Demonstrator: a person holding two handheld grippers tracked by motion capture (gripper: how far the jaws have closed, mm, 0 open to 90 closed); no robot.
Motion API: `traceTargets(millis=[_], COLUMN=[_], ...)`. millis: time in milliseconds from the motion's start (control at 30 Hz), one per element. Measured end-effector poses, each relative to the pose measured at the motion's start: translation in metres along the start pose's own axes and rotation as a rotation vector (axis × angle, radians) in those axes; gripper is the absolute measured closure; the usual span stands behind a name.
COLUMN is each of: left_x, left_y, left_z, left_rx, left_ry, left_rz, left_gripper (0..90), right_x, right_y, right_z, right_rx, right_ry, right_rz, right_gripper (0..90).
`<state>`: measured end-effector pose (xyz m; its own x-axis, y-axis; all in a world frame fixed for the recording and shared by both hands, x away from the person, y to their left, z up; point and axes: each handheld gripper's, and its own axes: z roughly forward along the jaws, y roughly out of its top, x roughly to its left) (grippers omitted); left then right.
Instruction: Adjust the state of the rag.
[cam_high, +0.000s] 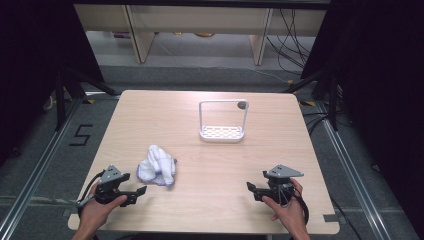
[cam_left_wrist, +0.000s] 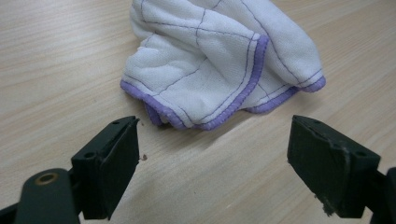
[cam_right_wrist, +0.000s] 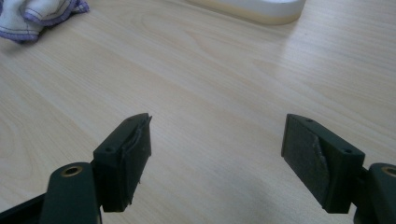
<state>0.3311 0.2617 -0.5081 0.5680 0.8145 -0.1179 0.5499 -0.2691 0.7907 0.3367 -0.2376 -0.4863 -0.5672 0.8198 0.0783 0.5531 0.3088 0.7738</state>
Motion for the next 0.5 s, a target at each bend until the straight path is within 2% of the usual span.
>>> traceTargets(millis=[100, 133, 300, 333, 400, 500], left_x=[-0.001, 0.0, 0.003, 0.003, 0.003, 0.003], left_y=[0.0, 0.001, 0.005, 0.006, 0.008, 0.013], left_z=[0.001, 0.0, -0.003, -0.002, 0.001, 0.004], left_rx=[-0.01, -0.002, -0.037, -0.042, -0.047, -0.039], left_ry=[-0.003, -0.004, -0.019, -0.03, -0.034, -0.027], left_rz=[-0.01, 0.0, -0.033, -0.043, -0.056, -0.042], left_gripper=[16.4, 16.4, 15.5, 15.6, 15.6, 15.6], right_x=[0.0, 0.0, 0.001, 0.0, 0.001, 0.0], right_y=[0.0, 0.0, -0.001, 0.0, 0.0, 0.0], right_z=[0.0, 0.0, 0.002, 0.002, 0.002, 0.001], right_rx=[-0.002, -0.005, -0.004, 0.001, -0.001, -0.005], right_ry=[0.005, 0.008, 0.012, 0.041, 0.017, 0.025], right_rz=[0.004, 0.005, 0.001, -0.004, -0.001, 0.004], right_gripper=[24.9, 25.1, 25.3, 25.5, 25.5, 25.5])
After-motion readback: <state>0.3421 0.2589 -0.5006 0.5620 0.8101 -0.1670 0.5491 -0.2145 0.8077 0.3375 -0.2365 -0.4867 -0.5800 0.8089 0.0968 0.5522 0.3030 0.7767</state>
